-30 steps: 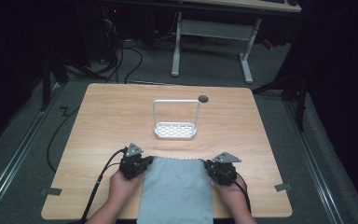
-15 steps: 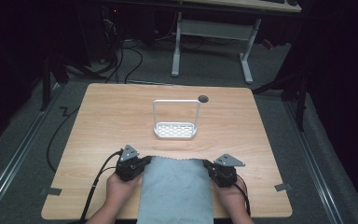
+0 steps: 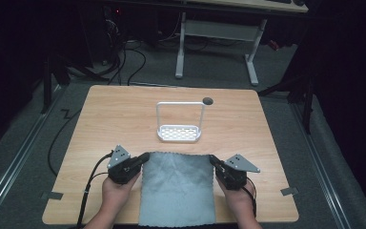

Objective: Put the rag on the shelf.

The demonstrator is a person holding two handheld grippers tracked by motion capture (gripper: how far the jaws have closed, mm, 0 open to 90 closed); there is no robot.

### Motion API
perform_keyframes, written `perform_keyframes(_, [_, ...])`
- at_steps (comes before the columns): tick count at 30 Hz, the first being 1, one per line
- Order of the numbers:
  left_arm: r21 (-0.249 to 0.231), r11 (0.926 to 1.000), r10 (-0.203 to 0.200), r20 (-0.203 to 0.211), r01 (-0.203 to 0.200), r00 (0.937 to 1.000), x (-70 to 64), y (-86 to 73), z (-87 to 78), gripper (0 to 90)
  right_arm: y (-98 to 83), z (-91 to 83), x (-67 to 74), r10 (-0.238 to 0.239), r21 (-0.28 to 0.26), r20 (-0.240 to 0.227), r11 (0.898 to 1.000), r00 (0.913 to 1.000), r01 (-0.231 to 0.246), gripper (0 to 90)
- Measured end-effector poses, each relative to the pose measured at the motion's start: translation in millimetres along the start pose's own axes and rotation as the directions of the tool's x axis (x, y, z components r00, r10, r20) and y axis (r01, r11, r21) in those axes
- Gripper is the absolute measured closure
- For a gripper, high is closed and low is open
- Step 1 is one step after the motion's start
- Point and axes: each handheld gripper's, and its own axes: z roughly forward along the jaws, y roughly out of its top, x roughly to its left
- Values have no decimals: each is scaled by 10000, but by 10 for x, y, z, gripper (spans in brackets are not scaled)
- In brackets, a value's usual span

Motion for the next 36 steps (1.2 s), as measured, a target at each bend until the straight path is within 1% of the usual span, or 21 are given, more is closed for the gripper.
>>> perform_keyframes(1, [-142,9999,76,7,-76,10000,-2,42,-14,900,54,-18,4,-138,-223,81,9997,9999,140,899])
perform_keyframes(2, [-329,9994,107,-13,-107,9999,2,100,-25,900,73,-24,-1,-186,-247,109,9995,9998,188,899])
perform_keyframes(6, [-596,9982,96,-5,-96,10000,27,225,-28,900,186,-51,-46,-76,-560,88,9984,9999,81,898])
perform_keyframes(8, [-648,9979,84,-13,-85,10000,37,254,-28,900,211,-57,-55,-80,-640,84,9979,9999,86,898])
perform_keyframes(9, [-759,9971,67,-40,-69,10000,47,291,-27,900,249,-67,-66,-87,-719,130,9974,9999,96,898])
perform_keyframes(10, [-820,9966,44,-62,-49,10000,49,314,-21,900,332,-87,-88,-87,-970,150,9952,9998,101,899])
perform_keyframes(14, [-1185,9927,213,-177,-232,9996,51,483,-11,900,499,-112,-111,-231,-1331,216,9908,9995,258,899])
perform_keyframes(15, [-1185,9927,213,-177,-232,9996,51,483,-11,900,537,-117,-114,-276,-1444,259,9890,9993,311,899])
perform_keyframes(17, [-1362,9901,320,-235,-350,9992,44,562,-16,900,574,-123,-117,-299,-1536,321,9875,9990,345,898])
perform_keyframes(18, [-1508,9876,395,-315,-438,9987,49,637,-19,900,644,-129,-133,-367,-1716,386,9842,9986,427,898])
perform_keyframes(19, [-1508,9876,395,-315,-438,9987,49,637,-19,900,644,-129,-133,-367,-1716,386,9842,9986,427,898])
perform_keyframes(21, [-1694,9844,417,-432,-484,9982,66,709,-16,900,745,-138,-168,-356,-1991,456,9790,9983,440,898])
perform_keyframes(22, [-1729,9838,407,-469,-482,9981,74,732,-15,900,768,-144,-172,-306,-2017,464,9787,9985,393,898])
perform_keyframes(23, [-1884,9805,458,-526,-549,9976,90,787,-12,900,799,-147,-183,-355,-2108,490,9765,9982,451,899])
perform_keyframes(24, [-1884,9805,458,-526,-549,9976,90,787,-12,900,799,-147,-183,-355,-2108,490,9765,9982,451,899])
perform_keyframes(25, [-1937,9794,482,-539,-578,9974,93,814,-11,900,860,-159,-191,-391,-2198,519,9743,9979,496,898])
perform_keyframes(26, [-2080,9761,516,-572,-624,9970,94,860,-8,900,888,-163,-191,-407,-2261,561,9727,9976,524,899])
perform_keyframes(29, [-2205,9733,527,-578,-642,9969,95,915,-8,900,949,-166,-199,-430,-2386,580,9695,9974,556,898])
perform_keyframes(30, [-2329,9700,565,-619,-695,9965,94,954,-3,900,992,-169,-205,-488,-2477,627,9668,9968,629,899])
perform_keyframes(34, [-2405,9676,615,-704,-768,9956,103,1023,12,900,1053,-162,-222,-422,-2584,656,9643,9970,578,899])
perform_keyframes(36, [-2489,9649,674,-731,-836,9950,116,1079,25,900,1115,-151,-262,-321,-2664,655,9626,9973,485,899])
